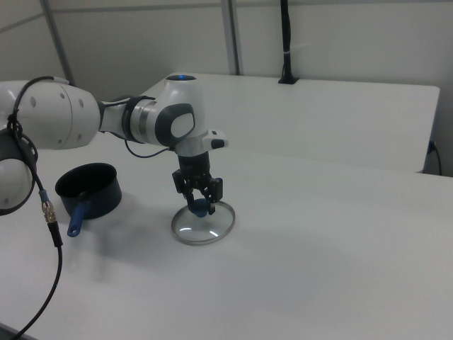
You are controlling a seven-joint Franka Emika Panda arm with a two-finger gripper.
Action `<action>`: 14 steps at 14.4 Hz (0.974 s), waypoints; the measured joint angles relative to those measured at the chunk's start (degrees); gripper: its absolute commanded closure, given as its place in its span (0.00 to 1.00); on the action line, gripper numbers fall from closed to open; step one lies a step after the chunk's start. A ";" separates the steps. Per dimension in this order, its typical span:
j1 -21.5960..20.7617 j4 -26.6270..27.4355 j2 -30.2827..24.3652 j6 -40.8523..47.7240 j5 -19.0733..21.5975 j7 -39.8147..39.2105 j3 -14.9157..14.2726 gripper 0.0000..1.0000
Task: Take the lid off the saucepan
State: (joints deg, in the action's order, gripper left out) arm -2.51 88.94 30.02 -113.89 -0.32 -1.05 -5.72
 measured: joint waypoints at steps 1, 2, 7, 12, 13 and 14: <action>0.00 -0.02 0.03 0.00 -0.08 0.00 0.01 0.44; 0.00 -0.02 0.03 0.00 -0.15 0.00 0.02 0.38; 0.18 -0.01 0.15 0.00 -0.39 0.02 0.04 0.08; 0.33 -0.31 0.04 0.00 -0.40 0.08 0.04 0.00; 0.33 -0.43 -0.14 0.00 -0.40 0.10 0.04 0.00; 0.35 -0.65 -0.72 0.00 -0.40 0.14 0.03 0.00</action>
State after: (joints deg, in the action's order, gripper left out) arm -2.17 88.28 29.30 -113.89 -0.72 -0.90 -5.69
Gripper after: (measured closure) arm 0.000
